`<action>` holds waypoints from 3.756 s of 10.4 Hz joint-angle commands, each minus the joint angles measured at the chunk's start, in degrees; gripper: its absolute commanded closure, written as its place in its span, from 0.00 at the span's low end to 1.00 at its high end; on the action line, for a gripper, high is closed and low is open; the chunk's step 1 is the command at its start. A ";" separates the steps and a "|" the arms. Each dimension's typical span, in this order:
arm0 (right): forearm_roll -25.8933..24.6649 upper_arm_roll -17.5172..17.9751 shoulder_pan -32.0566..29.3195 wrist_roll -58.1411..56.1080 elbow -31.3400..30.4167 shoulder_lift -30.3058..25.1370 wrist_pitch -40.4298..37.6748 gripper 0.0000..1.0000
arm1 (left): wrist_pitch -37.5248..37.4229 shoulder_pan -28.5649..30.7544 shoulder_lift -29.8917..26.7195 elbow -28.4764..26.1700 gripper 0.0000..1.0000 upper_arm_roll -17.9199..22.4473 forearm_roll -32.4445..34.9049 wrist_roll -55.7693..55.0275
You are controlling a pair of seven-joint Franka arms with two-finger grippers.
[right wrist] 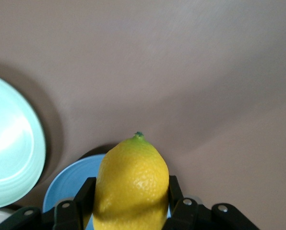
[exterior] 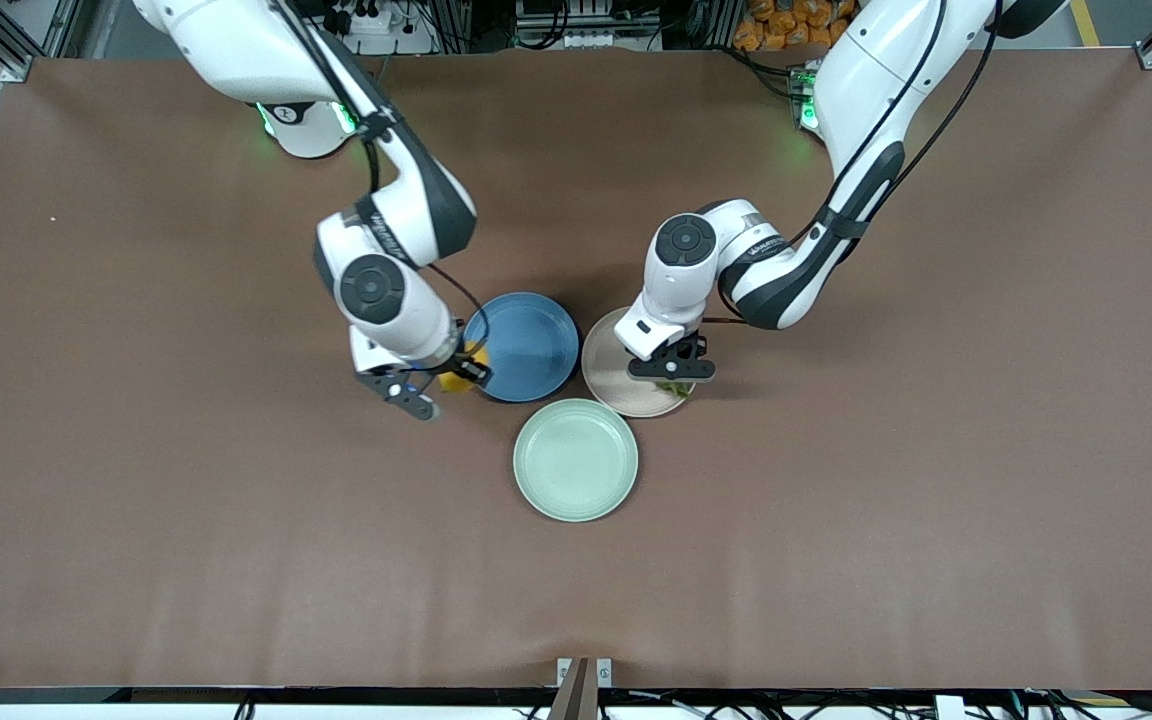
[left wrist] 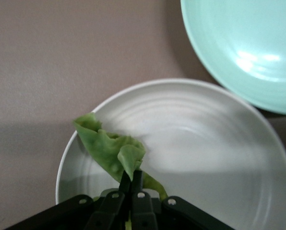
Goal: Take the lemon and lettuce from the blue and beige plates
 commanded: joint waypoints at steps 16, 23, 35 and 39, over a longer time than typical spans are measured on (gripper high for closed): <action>-10.38 0.64 -30.17 -55.11 -1.21 5.08 6.97 0.82 | -22.66 31.17 -9.82 0.82 1.00 -1.12 -10.69 49.05; -10.21 0.90 -31.48 -57.65 -9.53 -2.01 7.32 0.00 | -21.68 31.26 -7.23 3.88 0.00 -1.04 -10.08 50.79; -5.14 1.26 -28.67 -60.28 -11.37 -28.58 -13.36 0.00 | -48.85 31.87 -29.38 19.72 0.00 -4.64 -18.95 51.51; -3.35 1.16 -29.11 -63.45 1.83 -28.58 -26.93 0.00 | -50.78 32.14 -32.73 19.72 0.00 -4.55 -22.81 51.51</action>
